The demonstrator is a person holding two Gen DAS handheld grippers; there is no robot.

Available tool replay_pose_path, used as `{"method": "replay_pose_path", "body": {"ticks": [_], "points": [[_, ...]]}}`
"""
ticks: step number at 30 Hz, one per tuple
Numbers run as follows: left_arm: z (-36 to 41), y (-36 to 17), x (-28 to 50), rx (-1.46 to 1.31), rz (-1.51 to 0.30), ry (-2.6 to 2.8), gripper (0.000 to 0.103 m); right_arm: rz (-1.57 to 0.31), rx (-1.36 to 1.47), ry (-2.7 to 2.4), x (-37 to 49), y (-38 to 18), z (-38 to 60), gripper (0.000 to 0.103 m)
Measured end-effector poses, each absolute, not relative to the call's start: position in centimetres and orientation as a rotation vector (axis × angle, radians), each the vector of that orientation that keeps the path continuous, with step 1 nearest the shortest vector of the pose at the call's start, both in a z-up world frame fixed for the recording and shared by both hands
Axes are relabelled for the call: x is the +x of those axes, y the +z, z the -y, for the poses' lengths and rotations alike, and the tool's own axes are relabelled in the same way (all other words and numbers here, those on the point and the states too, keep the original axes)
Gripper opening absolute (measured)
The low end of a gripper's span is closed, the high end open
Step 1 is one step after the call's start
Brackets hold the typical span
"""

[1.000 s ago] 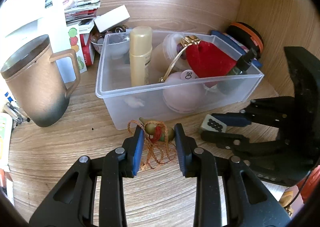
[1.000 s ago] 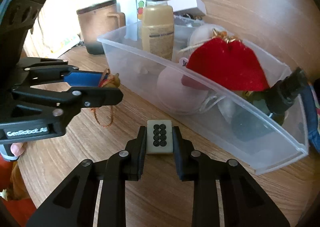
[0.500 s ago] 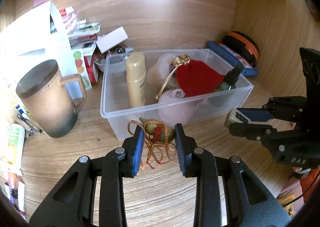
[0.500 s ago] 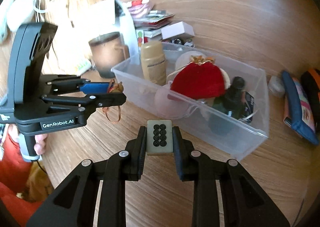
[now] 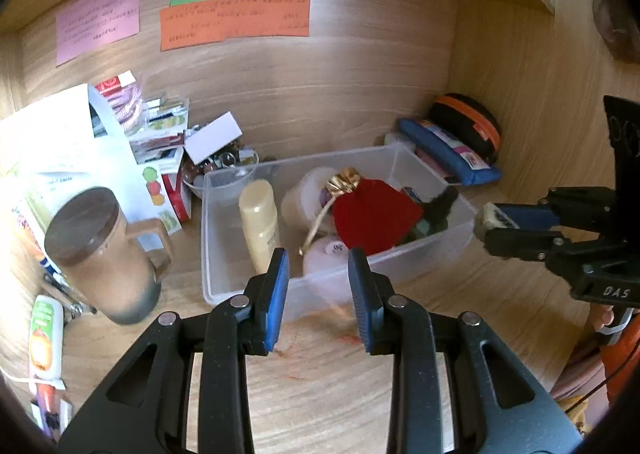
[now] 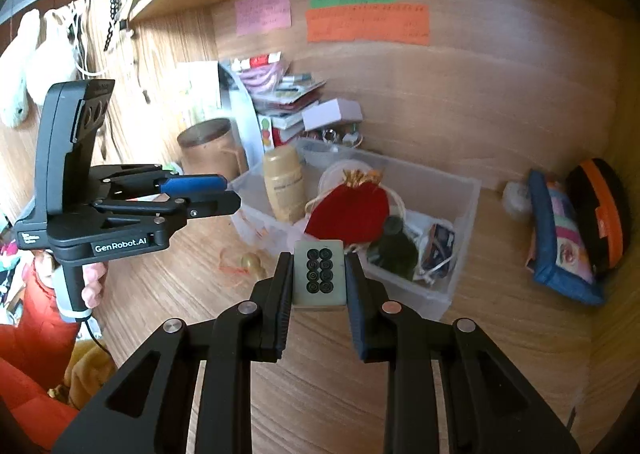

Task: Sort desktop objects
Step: 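Grasp the white dotted tile with the right tool while the left tool reaches the green gourd bead, then grasp the green gourd bead with the left tool while the right tool lifts the tile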

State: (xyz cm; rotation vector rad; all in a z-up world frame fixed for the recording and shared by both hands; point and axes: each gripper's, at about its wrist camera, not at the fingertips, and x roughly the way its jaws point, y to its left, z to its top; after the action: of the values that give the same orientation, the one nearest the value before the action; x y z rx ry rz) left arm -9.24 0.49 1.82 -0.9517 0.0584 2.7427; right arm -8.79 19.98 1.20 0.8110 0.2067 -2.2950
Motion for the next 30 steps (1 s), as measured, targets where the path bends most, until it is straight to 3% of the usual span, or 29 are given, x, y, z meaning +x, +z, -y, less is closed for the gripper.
{"method": "replay_pose_path", "body": {"ticks": [5,10,17,30], "points": [[0.2,1.2,-9.6,-0.976,-0.008,2.693,0.030,-0.181,0.797,-2.298,-9.3,1.8,-20.7,0.022],[-1.9,-1.3,-9.5,-1.056,-0.069,2.604,0.030,-0.179,0.810,-2.290,-9.5,1.0,-20.5,0.022],[-6.6,-5.6,-9.7,-1.176,-0.211,2.440,0.043,-0.164,0.845,-2.296,-9.9,0.0,-21.2,0.022],[-7.2,-7.1,-9.8,-1.208,-0.201,2.466,0.040,-0.165,0.876,-2.298,-10.1,-1.1,-22.4,0.022]]}}
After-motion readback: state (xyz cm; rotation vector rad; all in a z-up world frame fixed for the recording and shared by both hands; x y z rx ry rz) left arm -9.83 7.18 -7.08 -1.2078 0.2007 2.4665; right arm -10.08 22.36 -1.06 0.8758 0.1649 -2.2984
